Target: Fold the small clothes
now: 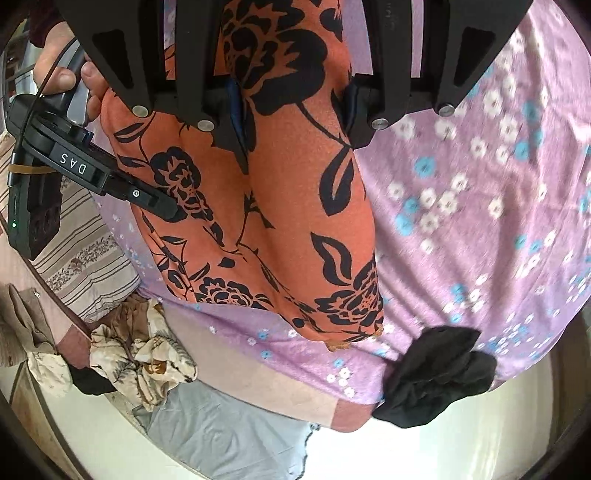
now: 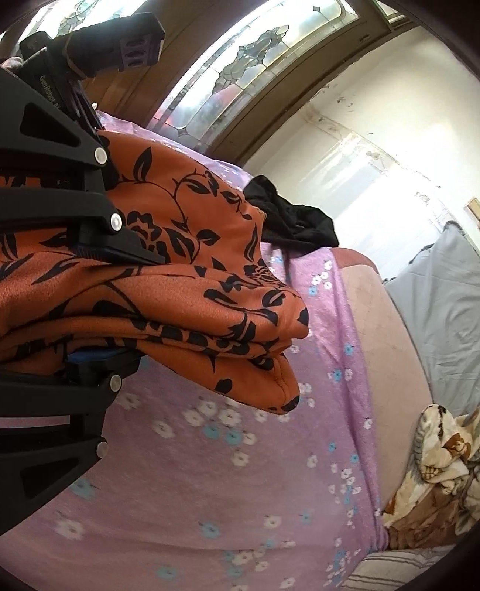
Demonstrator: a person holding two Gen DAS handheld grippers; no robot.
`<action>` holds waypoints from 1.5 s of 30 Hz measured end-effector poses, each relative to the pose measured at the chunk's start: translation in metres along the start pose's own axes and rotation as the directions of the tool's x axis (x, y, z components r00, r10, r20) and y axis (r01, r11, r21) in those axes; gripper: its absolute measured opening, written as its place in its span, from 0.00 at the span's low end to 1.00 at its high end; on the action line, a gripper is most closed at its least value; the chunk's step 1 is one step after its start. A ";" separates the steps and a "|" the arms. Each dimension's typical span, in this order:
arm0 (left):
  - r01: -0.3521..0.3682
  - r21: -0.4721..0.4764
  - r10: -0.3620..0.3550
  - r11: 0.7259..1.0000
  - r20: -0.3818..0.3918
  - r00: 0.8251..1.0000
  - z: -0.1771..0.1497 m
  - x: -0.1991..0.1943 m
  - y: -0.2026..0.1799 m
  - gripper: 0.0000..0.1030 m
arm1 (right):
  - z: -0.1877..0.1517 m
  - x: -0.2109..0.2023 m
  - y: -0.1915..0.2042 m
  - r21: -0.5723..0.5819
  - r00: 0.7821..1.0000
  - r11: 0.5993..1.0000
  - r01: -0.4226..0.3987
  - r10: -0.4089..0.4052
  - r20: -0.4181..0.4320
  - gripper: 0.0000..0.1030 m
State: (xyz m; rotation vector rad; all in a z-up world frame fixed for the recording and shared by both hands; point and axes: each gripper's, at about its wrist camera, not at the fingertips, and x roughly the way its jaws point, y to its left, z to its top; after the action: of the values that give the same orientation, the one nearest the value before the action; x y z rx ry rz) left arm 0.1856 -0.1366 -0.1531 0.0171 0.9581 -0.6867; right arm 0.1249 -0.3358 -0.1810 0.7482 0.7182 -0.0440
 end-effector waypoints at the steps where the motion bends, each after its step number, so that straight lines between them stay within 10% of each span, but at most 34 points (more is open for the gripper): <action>1: -0.004 -0.001 0.004 1.000 -0.004 1.000 -0.004 -0.002 0.002 0.43 | -0.005 0.000 0.001 -0.001 1.000 1.000 -0.001 0.001 -0.004 0.38; 36: -0.147 0.028 0.148 0.989 -0.054 0.988 -0.060 -0.006 0.013 0.45 | -0.066 0.018 0.007 -0.014 0.995 0.998 0.061 -0.062 -0.076 0.38; 45: -0.226 0.048 0.228 0.973 -0.047 0.973 -0.066 -0.003 0.008 0.58 | -0.069 0.020 -0.001 0.008 0.993 0.997 0.071 -0.070 -0.099 0.43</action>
State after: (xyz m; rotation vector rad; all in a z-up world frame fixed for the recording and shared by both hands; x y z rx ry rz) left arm 0.1396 -0.1089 -0.1924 0.1800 0.9744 -0.4967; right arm 0.0998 -0.2887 -0.2292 0.7397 0.8393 -0.0753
